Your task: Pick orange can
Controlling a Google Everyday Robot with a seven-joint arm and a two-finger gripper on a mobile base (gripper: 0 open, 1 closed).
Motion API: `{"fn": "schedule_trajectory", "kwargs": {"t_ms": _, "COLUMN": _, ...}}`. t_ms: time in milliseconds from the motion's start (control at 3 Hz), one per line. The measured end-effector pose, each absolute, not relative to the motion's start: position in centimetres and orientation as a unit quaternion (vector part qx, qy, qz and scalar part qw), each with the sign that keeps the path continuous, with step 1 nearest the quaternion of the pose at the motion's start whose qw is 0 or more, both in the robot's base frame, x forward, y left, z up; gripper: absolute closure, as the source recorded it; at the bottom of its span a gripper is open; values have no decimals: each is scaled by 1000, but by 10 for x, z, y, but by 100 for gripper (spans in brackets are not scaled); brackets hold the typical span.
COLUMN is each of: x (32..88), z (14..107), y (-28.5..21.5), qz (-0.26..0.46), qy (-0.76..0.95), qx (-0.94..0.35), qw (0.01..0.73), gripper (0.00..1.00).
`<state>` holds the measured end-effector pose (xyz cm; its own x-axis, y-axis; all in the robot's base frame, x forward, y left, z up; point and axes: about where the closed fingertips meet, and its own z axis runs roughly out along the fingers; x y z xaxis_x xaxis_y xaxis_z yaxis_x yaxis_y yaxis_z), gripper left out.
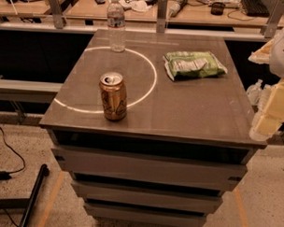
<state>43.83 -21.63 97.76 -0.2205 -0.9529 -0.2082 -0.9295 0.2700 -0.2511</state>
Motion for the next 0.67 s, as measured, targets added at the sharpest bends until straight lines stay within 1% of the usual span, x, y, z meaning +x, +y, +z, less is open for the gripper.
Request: {"fn": "schedule_trajectory", "kwargs": {"t_ms": 667, "x": 439, "z": 979, "y": -211, "qz": -41, "qy": 773, "qx": -611, "qw": 164, "gripper": 0}}
